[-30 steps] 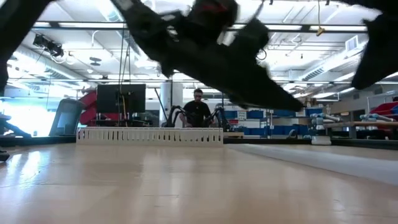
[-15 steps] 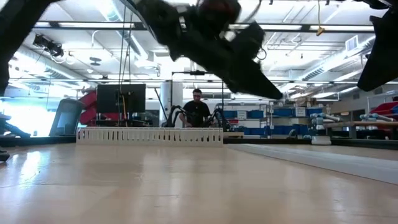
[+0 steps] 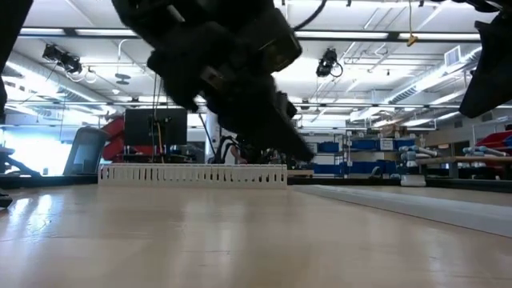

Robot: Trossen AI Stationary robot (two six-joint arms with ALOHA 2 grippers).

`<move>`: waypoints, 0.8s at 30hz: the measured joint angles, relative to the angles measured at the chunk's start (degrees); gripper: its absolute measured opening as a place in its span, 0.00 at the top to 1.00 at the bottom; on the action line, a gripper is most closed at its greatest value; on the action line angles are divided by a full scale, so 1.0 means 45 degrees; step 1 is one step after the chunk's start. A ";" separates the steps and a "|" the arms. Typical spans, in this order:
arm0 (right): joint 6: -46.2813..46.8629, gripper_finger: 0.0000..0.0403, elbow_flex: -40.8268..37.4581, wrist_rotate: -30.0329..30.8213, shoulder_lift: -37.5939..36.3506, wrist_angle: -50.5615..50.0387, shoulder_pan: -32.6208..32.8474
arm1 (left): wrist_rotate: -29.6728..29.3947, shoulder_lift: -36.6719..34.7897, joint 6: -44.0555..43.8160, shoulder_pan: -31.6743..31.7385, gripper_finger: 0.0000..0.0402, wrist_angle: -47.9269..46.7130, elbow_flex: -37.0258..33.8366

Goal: Ziptie cables
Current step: Close the white cable duct lid

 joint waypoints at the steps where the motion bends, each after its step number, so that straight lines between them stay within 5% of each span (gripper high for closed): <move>1: 0.0000 1.00 0.0000 -0.0002 0.0000 0.0057 0.0000 | -0.0062 0.0138 -0.0265 -0.0079 1.00 0.0659 -0.0042; 11: 0.0007 1.00 -0.0005 0.0007 0.0000 0.0081 0.0029 | 0.0406 0.3223 -0.1623 -0.0432 1.00 0.2486 0.1811; 20: 0.0472 1.00 -0.0004 0.0119 0.0000 -0.0533 0.0104 | -0.2721 0.5481 -0.1265 0.0330 1.00 0.4011 0.4575; 24: 0.0694 1.00 0.0054 0.0386 0.0000 -0.0697 0.0229 | -0.2749 0.5611 -0.2630 0.1236 1.00 0.4049 0.4760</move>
